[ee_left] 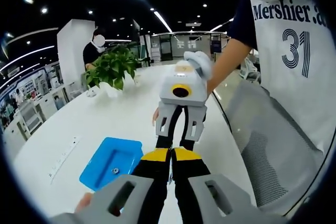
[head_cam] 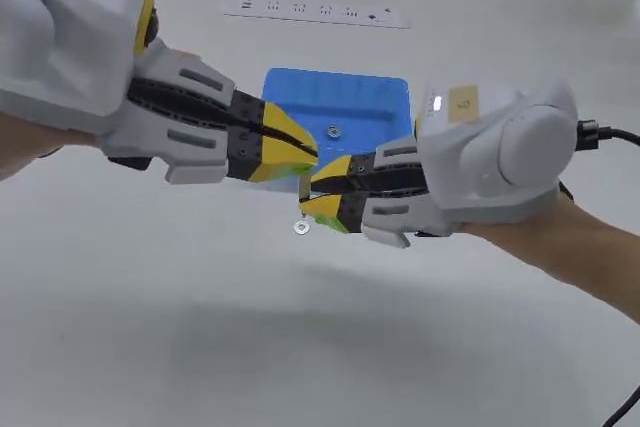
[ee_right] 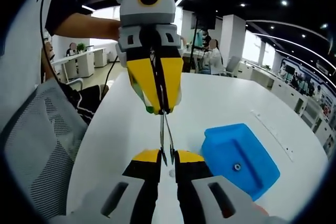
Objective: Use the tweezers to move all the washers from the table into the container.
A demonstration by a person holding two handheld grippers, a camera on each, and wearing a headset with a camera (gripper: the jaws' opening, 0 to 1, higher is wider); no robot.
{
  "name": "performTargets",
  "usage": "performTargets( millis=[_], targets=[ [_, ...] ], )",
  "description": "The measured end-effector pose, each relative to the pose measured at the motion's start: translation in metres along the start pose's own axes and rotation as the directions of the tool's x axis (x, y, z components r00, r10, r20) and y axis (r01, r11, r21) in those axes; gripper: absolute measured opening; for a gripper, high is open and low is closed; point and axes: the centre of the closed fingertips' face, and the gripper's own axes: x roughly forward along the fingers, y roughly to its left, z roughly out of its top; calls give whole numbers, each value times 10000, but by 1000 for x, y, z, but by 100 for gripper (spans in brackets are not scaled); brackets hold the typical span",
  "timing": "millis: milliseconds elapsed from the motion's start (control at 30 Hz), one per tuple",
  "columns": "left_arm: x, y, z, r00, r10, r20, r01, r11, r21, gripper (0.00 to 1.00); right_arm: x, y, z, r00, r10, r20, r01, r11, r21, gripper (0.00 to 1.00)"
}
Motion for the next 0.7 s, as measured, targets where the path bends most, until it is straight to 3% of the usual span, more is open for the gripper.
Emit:
performTargets(
  millis=[167,367,700],
  targets=[
    [5,-5,-8,10000,-12,70,13,9997,-235,5,5,2,-8,9998,109,-161,-108,9999,67,12],
    [7,1,-17,9998,97,151,-88,9983,-577,5,10,0,-16,9996,152,-240,-144,9994,310,12],
    [12,8,-23,9997,136,219,-119,9970,-761,5,13,-7,-23,9993,144,-343,-130,9990,429,12]
  ],
)
